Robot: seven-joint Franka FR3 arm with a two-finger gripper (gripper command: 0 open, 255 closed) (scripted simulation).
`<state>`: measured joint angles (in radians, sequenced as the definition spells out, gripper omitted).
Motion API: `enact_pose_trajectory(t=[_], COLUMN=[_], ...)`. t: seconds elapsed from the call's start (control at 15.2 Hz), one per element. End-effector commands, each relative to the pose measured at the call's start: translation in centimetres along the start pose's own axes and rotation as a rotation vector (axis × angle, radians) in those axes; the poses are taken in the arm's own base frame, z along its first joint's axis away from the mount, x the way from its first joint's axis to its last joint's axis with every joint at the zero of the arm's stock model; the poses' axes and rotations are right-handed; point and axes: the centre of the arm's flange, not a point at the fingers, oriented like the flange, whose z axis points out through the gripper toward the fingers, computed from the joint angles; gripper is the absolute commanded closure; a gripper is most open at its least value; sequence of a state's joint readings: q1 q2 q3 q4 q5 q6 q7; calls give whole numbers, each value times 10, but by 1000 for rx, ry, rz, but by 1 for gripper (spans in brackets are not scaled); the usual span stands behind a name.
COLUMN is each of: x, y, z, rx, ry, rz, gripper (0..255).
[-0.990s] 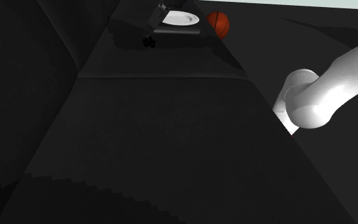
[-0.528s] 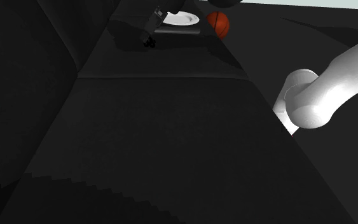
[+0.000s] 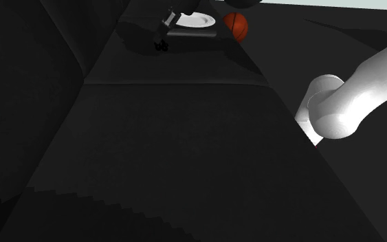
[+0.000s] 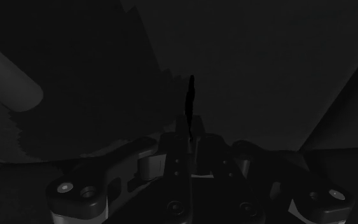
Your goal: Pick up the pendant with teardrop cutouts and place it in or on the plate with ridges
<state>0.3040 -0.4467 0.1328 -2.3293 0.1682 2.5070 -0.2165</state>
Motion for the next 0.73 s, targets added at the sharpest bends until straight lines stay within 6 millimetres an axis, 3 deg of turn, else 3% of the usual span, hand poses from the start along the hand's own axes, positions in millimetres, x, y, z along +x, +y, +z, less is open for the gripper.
enact_pose_trajectory(t=[0.0,0.26,0.66], x=[0,0,19], y=[0,0,1], z=[0,0,-26], rx=[0,0,0], ry=[0,0,0], rz=[0,0,0], gripper=[255,255,255])
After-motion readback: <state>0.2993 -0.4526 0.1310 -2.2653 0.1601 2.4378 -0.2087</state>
